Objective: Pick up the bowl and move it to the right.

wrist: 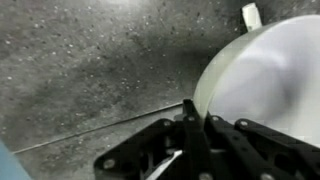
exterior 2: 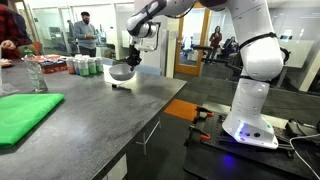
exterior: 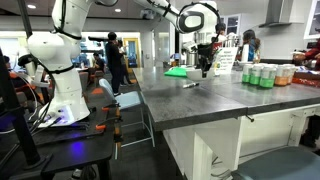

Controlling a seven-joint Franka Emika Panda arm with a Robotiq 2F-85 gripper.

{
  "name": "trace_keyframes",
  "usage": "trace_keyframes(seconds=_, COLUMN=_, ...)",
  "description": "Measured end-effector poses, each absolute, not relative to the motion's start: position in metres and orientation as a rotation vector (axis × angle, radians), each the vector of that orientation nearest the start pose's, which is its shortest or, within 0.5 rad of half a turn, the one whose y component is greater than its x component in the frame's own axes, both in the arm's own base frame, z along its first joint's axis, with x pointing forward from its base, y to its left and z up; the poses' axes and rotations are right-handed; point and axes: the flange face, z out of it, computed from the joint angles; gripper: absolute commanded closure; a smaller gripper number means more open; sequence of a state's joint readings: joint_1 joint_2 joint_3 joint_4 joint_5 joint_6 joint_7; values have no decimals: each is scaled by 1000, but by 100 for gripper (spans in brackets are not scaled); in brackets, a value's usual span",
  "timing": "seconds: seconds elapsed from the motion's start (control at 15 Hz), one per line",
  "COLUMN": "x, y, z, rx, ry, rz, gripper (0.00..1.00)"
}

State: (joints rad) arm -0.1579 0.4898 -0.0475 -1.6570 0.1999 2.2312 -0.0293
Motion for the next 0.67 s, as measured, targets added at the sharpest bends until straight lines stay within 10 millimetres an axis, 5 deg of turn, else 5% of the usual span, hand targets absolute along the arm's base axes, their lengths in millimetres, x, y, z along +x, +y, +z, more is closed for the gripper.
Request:
trace_keyframes(seconds=0.27, x=673, y=-173, z=319, rx=-2877, ry=725, rz=-143, gripper=99)
trace_keyframes(seconds=0.67, x=675, y=-198, z=314, rx=-2776, ry=920, rz=-200, gripper=99)
